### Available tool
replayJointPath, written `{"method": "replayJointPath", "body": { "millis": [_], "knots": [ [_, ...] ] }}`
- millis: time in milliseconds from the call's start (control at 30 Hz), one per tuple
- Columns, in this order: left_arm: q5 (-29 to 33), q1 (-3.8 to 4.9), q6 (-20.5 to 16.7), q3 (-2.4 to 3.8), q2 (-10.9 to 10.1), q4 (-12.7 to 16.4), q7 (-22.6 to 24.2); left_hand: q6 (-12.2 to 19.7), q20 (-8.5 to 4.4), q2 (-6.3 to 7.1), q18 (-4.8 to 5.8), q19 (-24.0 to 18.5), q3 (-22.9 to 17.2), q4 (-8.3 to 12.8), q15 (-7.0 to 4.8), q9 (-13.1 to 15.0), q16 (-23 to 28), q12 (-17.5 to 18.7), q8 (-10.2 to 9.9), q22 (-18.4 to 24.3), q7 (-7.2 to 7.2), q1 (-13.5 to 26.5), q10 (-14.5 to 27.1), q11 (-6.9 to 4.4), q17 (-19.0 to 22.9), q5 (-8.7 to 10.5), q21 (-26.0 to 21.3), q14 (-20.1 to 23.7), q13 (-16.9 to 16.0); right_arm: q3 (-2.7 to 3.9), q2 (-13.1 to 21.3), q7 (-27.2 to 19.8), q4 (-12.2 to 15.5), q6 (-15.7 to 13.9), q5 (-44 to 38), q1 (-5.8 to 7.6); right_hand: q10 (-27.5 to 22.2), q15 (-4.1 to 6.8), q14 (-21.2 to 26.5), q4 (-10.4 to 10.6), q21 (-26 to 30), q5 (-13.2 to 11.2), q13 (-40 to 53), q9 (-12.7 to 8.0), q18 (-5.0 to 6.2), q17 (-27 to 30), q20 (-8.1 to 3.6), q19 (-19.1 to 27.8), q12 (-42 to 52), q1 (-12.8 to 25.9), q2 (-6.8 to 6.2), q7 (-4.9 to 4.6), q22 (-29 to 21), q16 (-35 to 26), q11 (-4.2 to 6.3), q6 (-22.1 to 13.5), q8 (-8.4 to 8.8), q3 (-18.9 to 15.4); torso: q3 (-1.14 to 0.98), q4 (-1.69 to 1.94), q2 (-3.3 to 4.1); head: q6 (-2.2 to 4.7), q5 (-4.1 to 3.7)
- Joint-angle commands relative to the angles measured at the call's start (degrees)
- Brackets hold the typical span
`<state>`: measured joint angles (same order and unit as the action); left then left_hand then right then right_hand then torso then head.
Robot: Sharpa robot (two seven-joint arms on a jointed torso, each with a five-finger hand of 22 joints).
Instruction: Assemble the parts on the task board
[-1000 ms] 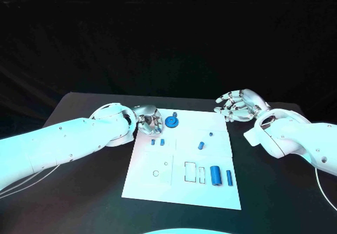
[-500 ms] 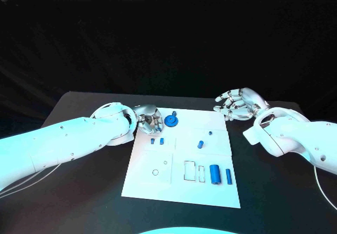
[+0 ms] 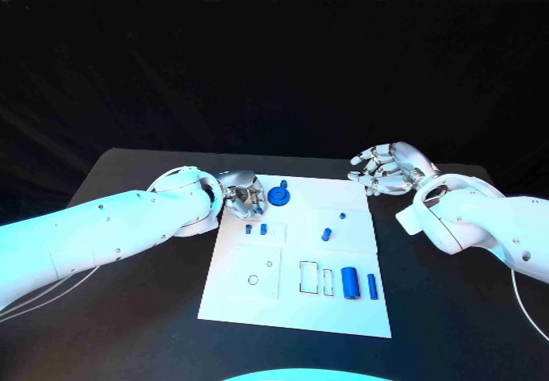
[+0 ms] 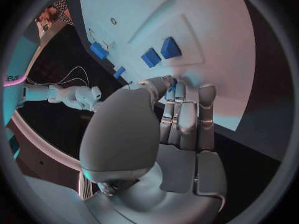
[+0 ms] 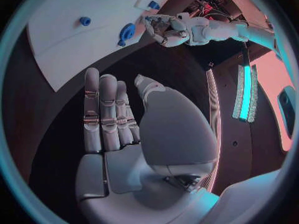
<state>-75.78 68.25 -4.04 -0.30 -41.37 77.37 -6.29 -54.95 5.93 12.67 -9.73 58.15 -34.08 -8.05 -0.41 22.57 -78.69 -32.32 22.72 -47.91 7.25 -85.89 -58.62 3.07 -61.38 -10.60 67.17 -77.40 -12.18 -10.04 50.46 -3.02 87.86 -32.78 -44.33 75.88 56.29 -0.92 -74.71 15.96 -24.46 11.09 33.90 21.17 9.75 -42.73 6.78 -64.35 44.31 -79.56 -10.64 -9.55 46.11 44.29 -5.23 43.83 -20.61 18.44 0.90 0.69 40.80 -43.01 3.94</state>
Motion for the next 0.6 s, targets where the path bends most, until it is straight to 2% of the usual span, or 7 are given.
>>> {"method": "replayJointPath", "body": {
  "millis": [33,600],
  "knots": [
    [0.51,-0.28,1.96,-0.22,0.10,0.09,0.59,-0.64,0.05,-0.19,0.63,0.34,-0.02,0.36,0.01,0.17,-0.29,0.24,0.29,-0.09,0.04,0.57,-0.63,0.05,-0.07,0.11,0.22,-0.38,-0.13,0.00,0.01,-0.46,0.07,0.35,-0.15,-0.03,-0.49,0.10,0.49,0.02,0.34,0.11,-0.05,-0.07,0.62,0.04,0.10,0.11,-0.23,-0.05,-0.10,-0.49,-0.05,-0.36,0.08,-0.09,-0.36,0.37,0.03,0.01,0.02,0.06,-0.07],
    [1.16,-0.29,0.90,-0.22,0.06,0.22,0.92,-1.08,-0.03,-0.40,0.74,0.75,-0.05,0.47,-0.10,0.32,-0.48,0.22,0.35,-0.63,-0.05,0.67,-1.02,-0.05,-0.39,0.06,0.54,-0.55,-0.28,-0.01,-0.07,-0.43,-0.09,0.40,-0.15,-0.09,-0.54,0.08,0.51,0.01,0.48,0.11,-0.16,-0.07,0.62,0.01,0.12,0.11,-0.22,-0.05,-0.07,-0.50,-0.17,-0.52,0.06,-0.11,-0.39,0.42,0.02,0.01,0.01,0.11,-0.10]
  ]
}}
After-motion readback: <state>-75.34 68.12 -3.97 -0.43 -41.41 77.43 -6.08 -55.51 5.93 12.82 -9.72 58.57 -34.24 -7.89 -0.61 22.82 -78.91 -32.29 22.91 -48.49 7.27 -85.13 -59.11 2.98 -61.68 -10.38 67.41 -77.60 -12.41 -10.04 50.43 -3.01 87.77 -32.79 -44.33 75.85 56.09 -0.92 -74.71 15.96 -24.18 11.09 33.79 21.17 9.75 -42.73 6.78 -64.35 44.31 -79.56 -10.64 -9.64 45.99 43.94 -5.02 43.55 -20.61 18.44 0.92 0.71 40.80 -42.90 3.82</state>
